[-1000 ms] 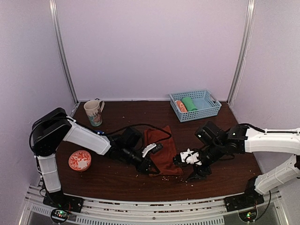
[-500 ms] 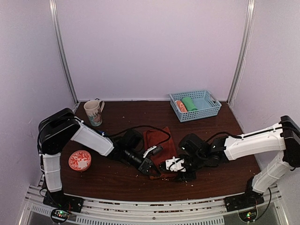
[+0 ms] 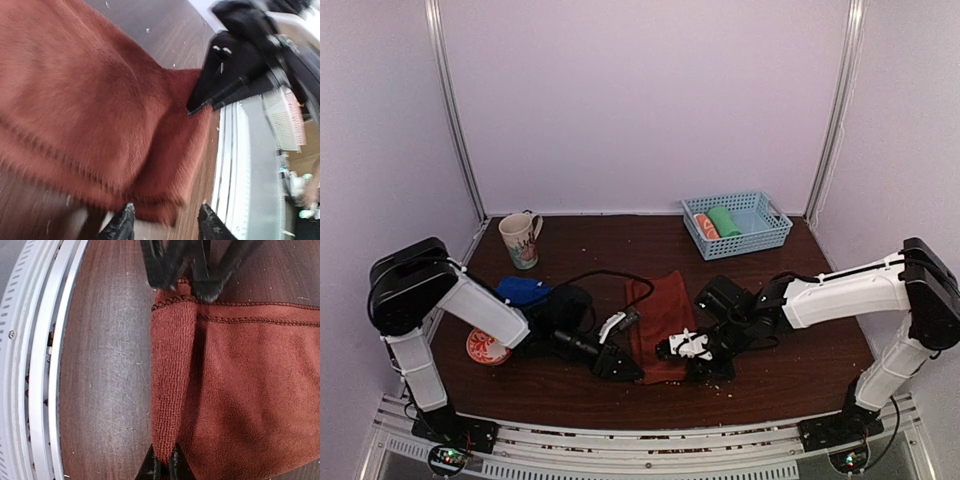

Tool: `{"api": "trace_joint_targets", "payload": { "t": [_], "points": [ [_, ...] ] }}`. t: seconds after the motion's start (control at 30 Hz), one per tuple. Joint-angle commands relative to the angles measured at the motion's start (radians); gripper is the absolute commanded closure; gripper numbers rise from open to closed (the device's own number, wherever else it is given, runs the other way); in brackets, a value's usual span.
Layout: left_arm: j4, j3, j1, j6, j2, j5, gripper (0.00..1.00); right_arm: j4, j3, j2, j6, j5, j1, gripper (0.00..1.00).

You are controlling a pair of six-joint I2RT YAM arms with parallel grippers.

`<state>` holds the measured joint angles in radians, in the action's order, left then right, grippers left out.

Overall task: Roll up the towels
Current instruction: Roll the towel at the center of the board.

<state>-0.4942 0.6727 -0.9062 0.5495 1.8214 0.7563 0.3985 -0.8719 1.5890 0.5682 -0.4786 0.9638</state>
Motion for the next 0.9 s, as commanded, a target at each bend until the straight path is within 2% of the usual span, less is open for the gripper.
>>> {"api": "trace_joint_targets", "payload": {
  "t": [0.0, 0.13, 0.4, 0.63, 0.87],
  "points": [
    [-0.227, -0.153, -0.041, -0.106, -0.165, -0.277, 0.53, 0.163, -0.090, 0.071, -0.001, -0.188, -0.040, 0.98],
    [-0.192, -0.176, -0.095, -0.169, -0.229, -0.363, 0.51, 0.280, -0.180, 0.172, -0.003, -0.287, -0.081, 1.00],
    [0.020, -0.145, -0.247, -0.436, -0.363, -0.687, 0.58, 0.495, -0.382, 0.400, 0.002, -0.465, -0.197, 1.00],
    [0.251, 0.051, -0.335, -0.667, -0.215, -0.731, 0.59, 0.719, -0.562, 0.603, 0.028, -0.551, -0.248, 1.00],
    [0.364, 0.221, -0.370, -0.795, -0.051, -0.743, 0.59, 0.800, -0.611, 0.669, 0.065, -0.567, -0.254, 1.00]
  ]
}}
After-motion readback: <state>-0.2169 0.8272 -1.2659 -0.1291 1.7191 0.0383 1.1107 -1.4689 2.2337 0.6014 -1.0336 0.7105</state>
